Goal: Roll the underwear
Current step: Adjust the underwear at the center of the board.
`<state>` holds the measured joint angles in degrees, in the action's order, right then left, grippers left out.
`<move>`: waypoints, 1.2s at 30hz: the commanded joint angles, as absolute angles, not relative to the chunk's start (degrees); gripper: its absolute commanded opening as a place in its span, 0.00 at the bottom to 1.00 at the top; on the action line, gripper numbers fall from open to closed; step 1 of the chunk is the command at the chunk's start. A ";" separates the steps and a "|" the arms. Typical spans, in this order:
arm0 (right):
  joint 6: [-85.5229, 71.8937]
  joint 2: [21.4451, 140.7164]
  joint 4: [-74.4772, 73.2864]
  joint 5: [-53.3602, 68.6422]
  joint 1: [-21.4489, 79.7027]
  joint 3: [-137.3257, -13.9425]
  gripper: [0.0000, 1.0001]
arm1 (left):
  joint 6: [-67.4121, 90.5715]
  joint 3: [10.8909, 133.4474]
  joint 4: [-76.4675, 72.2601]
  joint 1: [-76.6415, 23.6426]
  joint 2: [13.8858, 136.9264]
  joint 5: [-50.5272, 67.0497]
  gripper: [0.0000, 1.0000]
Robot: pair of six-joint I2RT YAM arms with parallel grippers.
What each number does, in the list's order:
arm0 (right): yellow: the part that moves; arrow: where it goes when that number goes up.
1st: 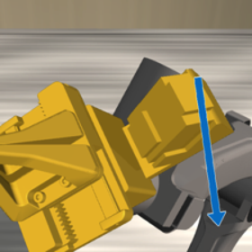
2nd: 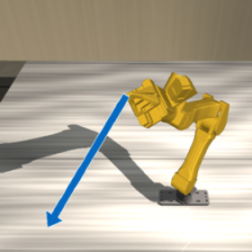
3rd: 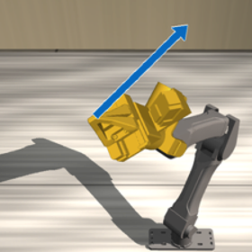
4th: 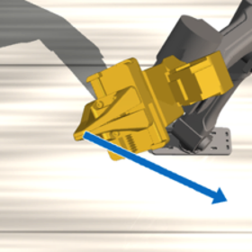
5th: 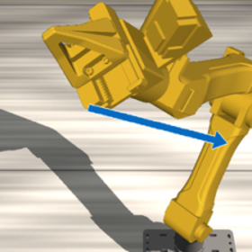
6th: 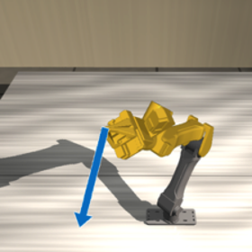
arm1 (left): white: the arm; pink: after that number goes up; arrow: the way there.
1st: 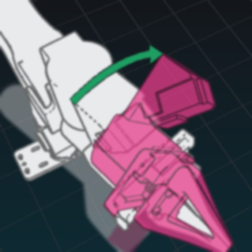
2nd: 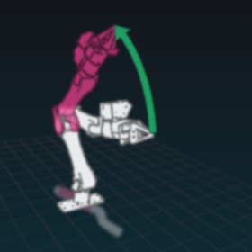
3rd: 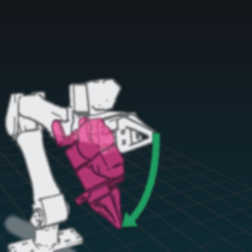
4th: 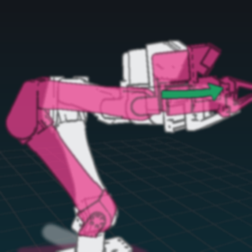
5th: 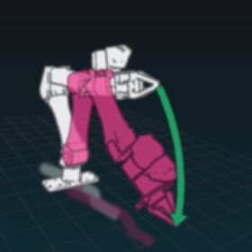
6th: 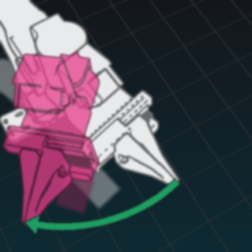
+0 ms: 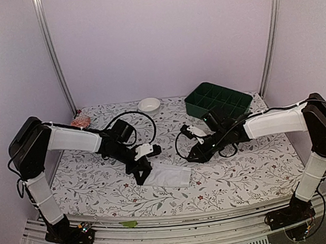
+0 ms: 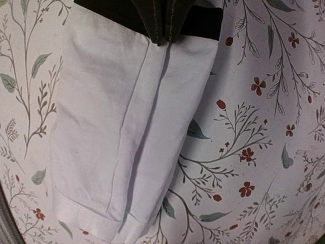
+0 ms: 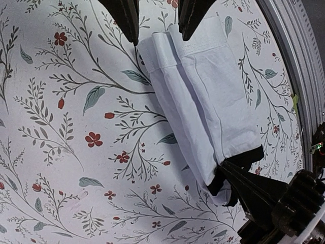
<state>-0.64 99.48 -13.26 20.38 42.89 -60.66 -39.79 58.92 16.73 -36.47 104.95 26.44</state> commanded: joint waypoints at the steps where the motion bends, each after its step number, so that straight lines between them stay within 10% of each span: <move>1: 1.13 98.05 -12.37 21.78 42.23 -60.14 0.28 | -39.88 60.98 18.81 -36.17 105.58 26.40 0.00; 22: 2.10 97.53 -12.68 24.33 40.55 -59.34 0.27 | -35.67 67.13 17.14 -35.53 106.17 24.30 0.00; 36: 0.34 110.49 -18.10 38.54 40.52 -71.03 0.49 | -32.90 67.43 16.22 -35.33 111.79 18.24 0.00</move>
<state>0.78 105.93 -14.66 32.82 40.80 -66.74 -34.22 66.15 16.82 -36.29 110.04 20.49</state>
